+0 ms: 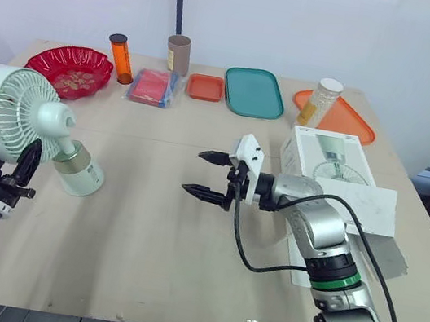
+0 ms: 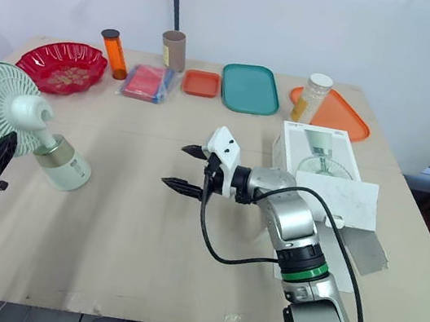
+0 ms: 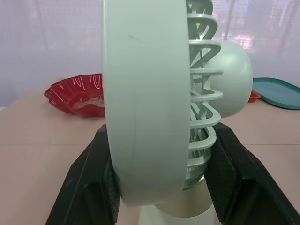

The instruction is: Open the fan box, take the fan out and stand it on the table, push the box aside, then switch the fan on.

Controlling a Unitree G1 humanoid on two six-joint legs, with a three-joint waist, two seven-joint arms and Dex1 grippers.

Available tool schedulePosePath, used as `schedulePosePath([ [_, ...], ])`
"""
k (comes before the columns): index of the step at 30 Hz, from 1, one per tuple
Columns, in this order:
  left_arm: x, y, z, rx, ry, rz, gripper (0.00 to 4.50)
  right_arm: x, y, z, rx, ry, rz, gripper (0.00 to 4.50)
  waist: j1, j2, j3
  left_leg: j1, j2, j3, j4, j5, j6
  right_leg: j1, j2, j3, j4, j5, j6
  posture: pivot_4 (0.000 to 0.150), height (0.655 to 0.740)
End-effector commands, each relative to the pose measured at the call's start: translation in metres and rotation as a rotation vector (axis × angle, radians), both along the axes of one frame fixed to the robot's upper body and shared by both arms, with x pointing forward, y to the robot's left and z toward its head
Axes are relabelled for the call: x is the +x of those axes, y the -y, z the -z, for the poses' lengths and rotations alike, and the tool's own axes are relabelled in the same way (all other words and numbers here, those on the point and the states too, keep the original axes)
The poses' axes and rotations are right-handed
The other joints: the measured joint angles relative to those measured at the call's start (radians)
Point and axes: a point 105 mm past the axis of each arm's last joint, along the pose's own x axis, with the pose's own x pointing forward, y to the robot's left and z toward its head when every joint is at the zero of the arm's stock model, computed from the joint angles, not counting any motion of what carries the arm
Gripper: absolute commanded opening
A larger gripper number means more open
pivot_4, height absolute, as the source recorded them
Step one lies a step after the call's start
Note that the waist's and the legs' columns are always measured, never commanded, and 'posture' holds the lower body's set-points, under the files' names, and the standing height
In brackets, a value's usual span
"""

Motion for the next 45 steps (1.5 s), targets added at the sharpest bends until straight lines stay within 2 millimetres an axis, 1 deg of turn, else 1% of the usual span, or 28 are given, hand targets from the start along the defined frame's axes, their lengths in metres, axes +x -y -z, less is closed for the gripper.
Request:
schedulePosePath([
  [1,-0.001,0.000,-0.006,0.013,0.019,-0.005,1.88,-0.003,-0.001,-0.013,0.019,0.055,-0.006,4.50,0.000,0.000,0.000,0.000,0.000,0.000,0.000,0.000,0.000,0.000,0.000,0.000,0.000,0.000,0.000,0.150,0.7400],
  [5,-0.001,0.005,-0.011,0.014,0.040,0.020,1.88,-0.002,-0.004,-0.016,0.029,0.060,-0.002,4.50,0.000,0.000,0.000,0.000,0.000,0.000,0.000,0.000,0.000,0.000,0.000,0.000,0.000,0.000,0.000,0.150,0.7400],
  [7,-0.001,0.015,-0.020,0.013,0.070,0.054,1.88,0.001,-0.010,-0.021,0.047,0.062,0.008,4.50,0.000,0.000,0.000,0.000,0.000,0.000,0.000,0.000,0.000,0.000,0.000,0.000,0.000,0.000,0.000,0.150,0.7400],
  [9,-0.001,0.021,-0.027,0.016,0.089,0.074,1.88,0.001,-0.015,-0.024,0.056,0.063,0.010,4.50,0.000,0.000,0.000,0.000,0.000,0.000,0.000,0.000,0.000,0.000,0.000,0.000,0.000,0.000,0.000,0.150,0.7400],
  [10,-0.001,0.023,-0.031,0.012,0.100,0.074,1.88,0.001,-0.019,-0.026,0.062,0.063,0.009,4.50,0.000,0.000,0.000,0.000,0.000,0.000,0.000,0.000,0.000,0.000,0.000,0.000,0.000,0.000,0.000,0.150,0.7400],
  [13,-0.004,0.038,-0.045,0.010,0.125,0.131,1.88,0.004,-0.034,-0.035,0.085,0.057,0.020,4.50,0.000,-0.002,0.001,-0.001,0.000,-0.001,0.000,0.000,-0.001,-0.001,0.000,0.000,0.000,0.000,0.000,0.150,0.7400],
  [17,0.001,0.045,-0.049,0.017,0.120,0.170,1.88,0.002,-0.051,-0.047,0.125,0.049,0.017,4.50,0.000,-0.001,0.001,-0.001,0.000,-0.002,0.000,0.000,-0.001,-0.001,0.000,-0.002,0.000,0.000,0.000,0.150,0.7400],
  [21,0.013,0.064,-0.055,0.052,0.124,0.232,1.88,-0.004,-0.069,-0.058,0.163,0.036,-0.008,4.50,0.000,-0.001,0.001,-0.001,0.000,-0.002,0.000,0.001,-0.001,-0.001,0.000,-0.002,0.000,0.001,-0.001,0.150,0.7400],
  [24,0.020,0.073,-0.057,0.055,0.126,0.262,1.88,-0.006,-0.077,-0.061,0.171,0.026,-0.012,4.50,0.000,-0.001,0.001,-0.001,0.000,-0.003,0.000,0.001,-0.002,-0.001,0.000,-0.003,0.000,0.001,-0.001,0.150,0.7400],
  [27,0.026,0.079,-0.058,0.060,0.131,0.274,1.88,-0.005,-0.083,-0.063,0.174,0.009,0.008,4.50,0.000,-0.001,0.001,-0.002,0.000,-0.003,0.000,0.001,-0.002,-0.001,0.000,-0.003,0.000,0.001,-0.001,0.150,0.7400],
  [35,0.034,0.084,-0.047,0.071,0.094,0.253,1.88,0.001,-0.097,-0.067,0.176,-0.024,0.066,4.50,-0.003,-0.001,0.001,-0.002,0.001,-0.003,-0.001,0.001,-0.002,-0.002,0.000,-0.004,0.001,0.002,-0.002,0.150,0.7400],
  [40,0.039,0.090,-0.041,0.073,0.066,0.251,1.88,0.002,-0.105,-0.061,0.155,-0.032,0.076,4.50,-0.002,-0.001,0.001,-0.002,0.001,-0.003,-0.001,0.001,-0.002,-0.002,0.000,-0.004,0.001,0.002,-0.002,0.150,0.7400],
  [45,0.040,0.092,-0.041,0.058,0.066,0.250,1.88,0.004,-0.110,-0.049,0.119,-0.032,0.087,4.50,-0.003,-0.001,0.001,-0.002,0.001,-0.003,-0.001,0.001,-0.002,-0.002,0.000,-0.004,0.001,0.002,-0.003,0.150,0.7400],
])
